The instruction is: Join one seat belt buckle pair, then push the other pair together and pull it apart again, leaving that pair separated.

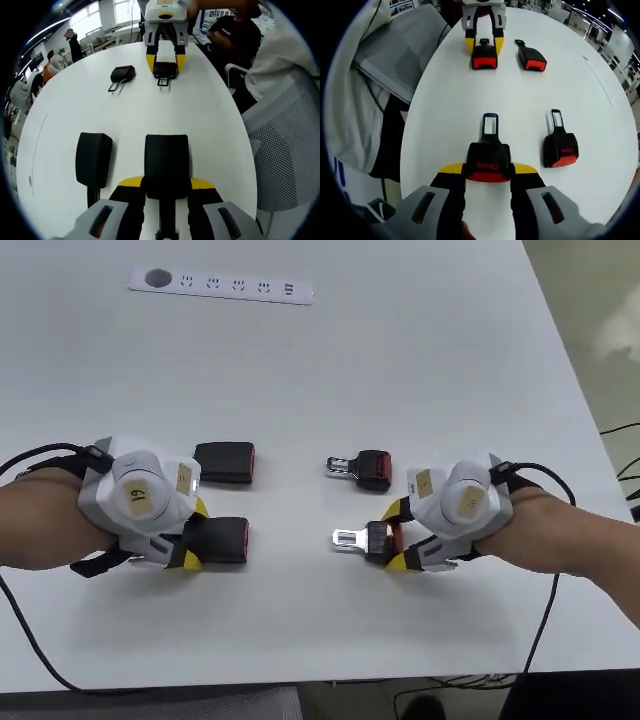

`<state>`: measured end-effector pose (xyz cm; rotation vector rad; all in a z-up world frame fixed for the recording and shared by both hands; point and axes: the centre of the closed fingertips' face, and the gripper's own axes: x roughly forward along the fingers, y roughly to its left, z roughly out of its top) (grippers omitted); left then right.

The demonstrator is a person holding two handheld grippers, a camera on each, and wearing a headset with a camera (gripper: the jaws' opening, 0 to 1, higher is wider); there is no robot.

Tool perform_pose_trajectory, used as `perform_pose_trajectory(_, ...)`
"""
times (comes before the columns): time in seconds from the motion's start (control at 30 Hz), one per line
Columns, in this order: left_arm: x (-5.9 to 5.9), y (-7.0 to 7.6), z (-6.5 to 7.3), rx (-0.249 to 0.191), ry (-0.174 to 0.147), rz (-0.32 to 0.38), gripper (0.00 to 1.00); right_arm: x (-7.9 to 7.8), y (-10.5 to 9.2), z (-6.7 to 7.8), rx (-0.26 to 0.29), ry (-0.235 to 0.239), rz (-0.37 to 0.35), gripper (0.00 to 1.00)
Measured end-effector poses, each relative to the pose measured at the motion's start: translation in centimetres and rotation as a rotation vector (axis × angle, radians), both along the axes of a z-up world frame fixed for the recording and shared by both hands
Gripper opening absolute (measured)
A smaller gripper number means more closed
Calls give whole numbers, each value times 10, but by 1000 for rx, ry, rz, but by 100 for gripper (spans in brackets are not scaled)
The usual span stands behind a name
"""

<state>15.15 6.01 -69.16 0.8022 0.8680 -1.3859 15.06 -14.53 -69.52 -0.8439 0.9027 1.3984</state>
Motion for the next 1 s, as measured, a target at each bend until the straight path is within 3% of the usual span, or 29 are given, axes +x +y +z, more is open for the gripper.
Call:
perform_pose_trajectory(0.3, 1, 1, -1, 4, 2, 9, 33, 0, 13, 1, 25, 8, -6, 33)
perform_pose_trajectory(0.7, 1, 0, -1, 0, 3, 20, 33, -3, 63, 3, 83, 7, -4, 33)
perform_pose_trajectory(1.0, 2, 2, -3, 6, 2, 18, 33, -9, 87, 3, 113, 3, -3, 33)
